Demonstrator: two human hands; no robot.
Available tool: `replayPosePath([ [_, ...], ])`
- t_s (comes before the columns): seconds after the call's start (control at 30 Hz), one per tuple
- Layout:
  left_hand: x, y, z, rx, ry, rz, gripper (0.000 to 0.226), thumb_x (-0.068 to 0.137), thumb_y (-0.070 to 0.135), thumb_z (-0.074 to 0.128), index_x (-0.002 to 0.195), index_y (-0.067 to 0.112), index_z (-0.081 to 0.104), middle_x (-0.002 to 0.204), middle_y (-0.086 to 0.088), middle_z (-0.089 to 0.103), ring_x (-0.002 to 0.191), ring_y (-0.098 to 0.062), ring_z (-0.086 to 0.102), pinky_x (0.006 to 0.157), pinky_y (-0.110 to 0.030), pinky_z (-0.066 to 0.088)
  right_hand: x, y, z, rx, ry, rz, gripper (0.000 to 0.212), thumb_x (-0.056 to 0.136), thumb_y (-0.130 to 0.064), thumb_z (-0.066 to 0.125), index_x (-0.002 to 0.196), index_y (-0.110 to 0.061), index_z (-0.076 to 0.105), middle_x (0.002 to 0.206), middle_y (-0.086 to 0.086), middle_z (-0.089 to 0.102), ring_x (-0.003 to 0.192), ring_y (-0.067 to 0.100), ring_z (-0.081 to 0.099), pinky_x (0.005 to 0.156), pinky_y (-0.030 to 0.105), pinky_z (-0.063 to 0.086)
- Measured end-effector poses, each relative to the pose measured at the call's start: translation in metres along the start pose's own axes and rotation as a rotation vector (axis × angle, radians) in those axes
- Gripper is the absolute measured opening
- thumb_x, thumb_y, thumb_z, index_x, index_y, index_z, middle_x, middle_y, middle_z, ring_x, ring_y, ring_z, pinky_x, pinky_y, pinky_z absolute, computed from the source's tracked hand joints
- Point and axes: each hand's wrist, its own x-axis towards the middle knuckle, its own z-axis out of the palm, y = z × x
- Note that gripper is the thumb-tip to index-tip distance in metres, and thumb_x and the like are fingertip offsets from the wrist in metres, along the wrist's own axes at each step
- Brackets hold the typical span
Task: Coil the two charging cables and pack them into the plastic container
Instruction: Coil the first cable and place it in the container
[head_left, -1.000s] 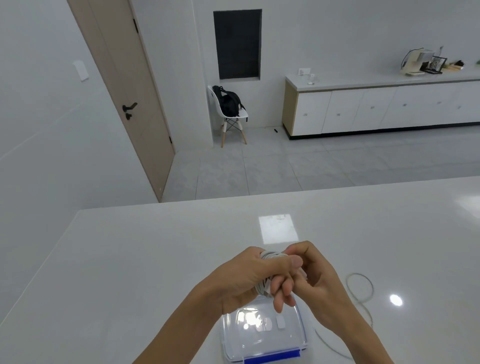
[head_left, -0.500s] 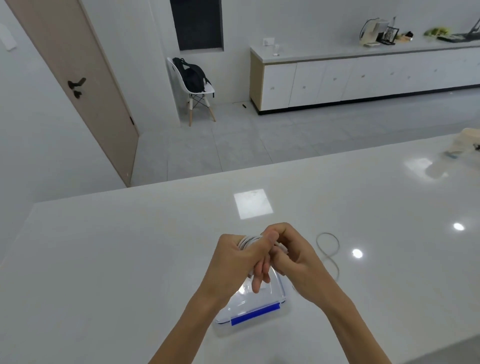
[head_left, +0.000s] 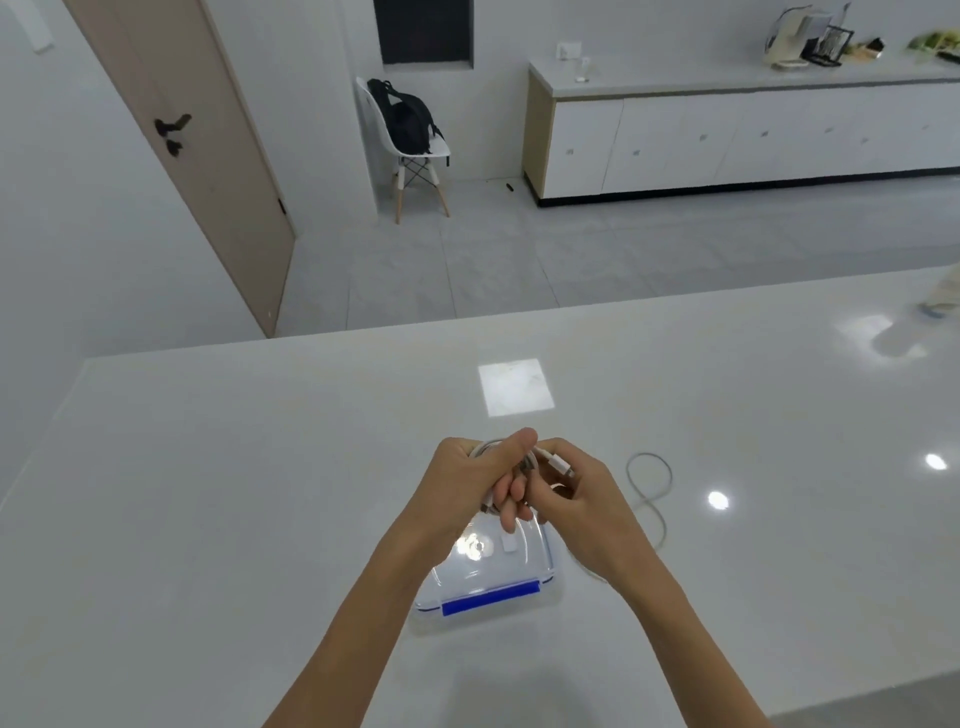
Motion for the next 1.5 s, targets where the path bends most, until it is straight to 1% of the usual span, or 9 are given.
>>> replayPosePath([
  [0.17,0.003,0.004,0.036,0.102,0.285,0.163,0.05,0.091,0.031,0.064,0.047,0.009,0.056,0.044,-0.009,0.057,0.044,-0.02,0.061,0.062,-0.028,0.058,0.016,-0.001,-0.028,0.053,-0.1,-0.056,0.015,0.099,-0.007,0.051,0.092,-0.009,0.065,0.069,-0.004,0.068,0.063,0.008,0.066,0.065,0.017,0.052],
  [0.33,0.01,0.002,0.065,0.201,0.442,0.253,0.04,0.081,0.042,0.063,0.056,0.011,0.061,0.046,0.005,0.055,0.044,-0.007,0.055,0.054,-0.015,0.05,0.031,0.006,-0.059,0.006,-0.261,-0.133,0.014,0.102,-0.016,0.046,0.103,-0.024,0.058,0.085,-0.01,0.065,0.079,0.016,0.068,0.082,0.033,0.057],
  [0.57,0.031,0.009,0.056,0.556,0.5,0.364,0.046,0.073,0.078,0.048,0.086,0.035,0.053,0.092,0.011,0.045,0.085,-0.009,0.052,0.068,-0.009,0.048,0.05,0.01,-0.081,0.018,-0.25,-0.294,0.014,0.1,-0.029,0.048,0.111,-0.027,0.055,0.104,-0.016,0.061,0.099,0.015,0.064,0.089,0.027,0.054],
  [0.8,0.061,0.009,0.05,0.491,0.329,0.141,0.042,0.083,0.061,0.044,0.077,0.02,0.051,0.07,0.005,0.053,0.058,-0.003,0.053,0.061,-0.014,0.047,0.069,0.02,-0.096,0.136,-0.371,-0.159,0.05,0.097,-0.035,0.052,0.145,-0.04,0.037,0.107,-0.01,0.063,0.101,0.01,0.063,0.093,0.028,0.054],
  [0.93,0.072,0.006,0.049,0.426,0.228,0.064,0.049,0.085,0.063,0.042,0.067,0.018,0.048,0.053,0.012,0.045,0.05,-0.004,0.042,0.059,-0.017,0.041,0.079,0.017,-0.098,0.153,-0.304,-0.168,0.036,0.096,-0.036,0.053,0.131,-0.035,0.058,0.083,-0.009,0.068,0.077,0.006,0.062,0.068,0.019,0.051],
  [1.07,0.07,0.003,0.047,0.185,0.117,-0.059,0.062,0.087,0.065,0.042,0.054,0.012,0.041,0.061,-0.008,0.042,0.068,-0.02,0.046,0.085,-0.027,0.046,0.081,0.013,-0.091,0.211,-0.195,-0.225,0.025,0.094,-0.013,0.06,0.114,-0.023,0.07,0.069,-0.017,0.068,0.058,0.0,0.06,0.059,0.009,0.044],
  [1.23,0.068,0.006,0.038,0.068,0.096,-0.108,0.08,0.074,0.071,0.047,0.078,-0.007,0.061,0.078,-0.009,0.058,0.086,-0.011,0.06,0.093,-0.024,0.043,0.083,0.017,-0.081,0.084,-0.198,-0.262,0.073,0.092,-0.026,0.064,0.15,-0.046,0.023,0.069,-0.012,0.061,0.065,0.006,0.059,0.067,0.018,0.049],
  [1.3,0.066,0.006,0.038,0.029,0.117,-0.128,0.059,0.079,0.063,0.046,0.084,0.011,0.073,0.081,-0.007,0.066,0.095,-0.008,0.063,0.094,-0.024,0.044,0.082,0.018,-0.079,-0.093,-0.201,-0.36,0.077,0.093,-0.039,0.057,0.147,-0.058,0.006,0.076,-0.008,0.062,0.073,0.013,0.062,0.078,0.024,0.054],
  [1.5,0.064,0.005,0.028,-0.062,0.1,-0.216,0.057,0.088,0.057,0.054,0.052,0.016,0.042,0.076,-0.011,0.055,0.079,-0.023,0.058,0.093,-0.039,0.056,0.073,0.017,-0.076,-0.181,-0.297,-0.379,0.072,0.1,-0.037,0.043,0.143,-0.062,-0.01,0.102,-0.002,0.062,0.087,0.015,0.066,0.082,0.029,0.057],
])
